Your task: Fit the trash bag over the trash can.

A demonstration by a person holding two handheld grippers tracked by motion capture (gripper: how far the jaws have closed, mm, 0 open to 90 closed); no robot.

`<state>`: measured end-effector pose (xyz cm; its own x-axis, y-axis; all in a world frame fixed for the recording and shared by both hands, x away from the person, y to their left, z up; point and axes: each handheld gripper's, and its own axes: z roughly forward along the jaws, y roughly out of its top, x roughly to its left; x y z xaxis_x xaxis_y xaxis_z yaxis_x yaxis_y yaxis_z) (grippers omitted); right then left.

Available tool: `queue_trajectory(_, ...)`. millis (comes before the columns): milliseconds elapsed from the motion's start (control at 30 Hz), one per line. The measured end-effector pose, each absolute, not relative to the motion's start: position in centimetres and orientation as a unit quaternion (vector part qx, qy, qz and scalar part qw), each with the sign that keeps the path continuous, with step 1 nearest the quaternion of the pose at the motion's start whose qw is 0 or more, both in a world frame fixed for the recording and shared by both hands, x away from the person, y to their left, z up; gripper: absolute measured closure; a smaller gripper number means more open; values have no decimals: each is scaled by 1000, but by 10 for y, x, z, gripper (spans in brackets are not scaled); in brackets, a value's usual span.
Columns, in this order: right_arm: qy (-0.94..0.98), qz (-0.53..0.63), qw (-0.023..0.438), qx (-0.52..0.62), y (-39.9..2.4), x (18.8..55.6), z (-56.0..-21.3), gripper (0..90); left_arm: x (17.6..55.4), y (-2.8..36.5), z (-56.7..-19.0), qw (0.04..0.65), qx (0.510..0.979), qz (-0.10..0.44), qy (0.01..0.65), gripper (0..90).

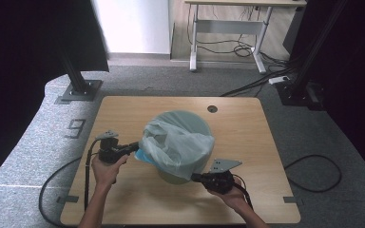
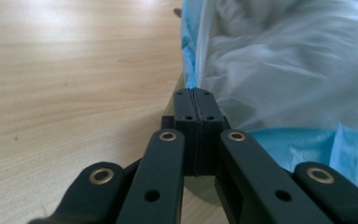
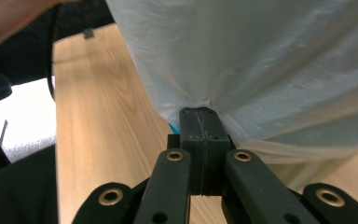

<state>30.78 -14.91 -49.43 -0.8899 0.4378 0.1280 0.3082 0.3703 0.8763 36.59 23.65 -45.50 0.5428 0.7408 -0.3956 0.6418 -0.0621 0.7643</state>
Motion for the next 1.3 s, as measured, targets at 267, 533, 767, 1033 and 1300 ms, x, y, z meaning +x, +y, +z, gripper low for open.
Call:
queue_trajectory(267,822,496,49,277,-164,324,-525,889,379,223,-473,460,743,41,484,894)
queue_trajectory(533,811,494,63,306,-180,335,-539,887,386,214,-484,452,747,35,487,889)
queue_trajectory(767,809,487,88,317,-182,341,-543,886,388,206,-494,462,737,22,493,886)
queue_trajectory(1033,802,489,99,328,-176,352,-541,885,395,205,-497,465,733,18,496,882)
queue_trajectory(1300,799,492,102,331,-178,353,-541,882,395,206,-497,463,735,17,495,870)
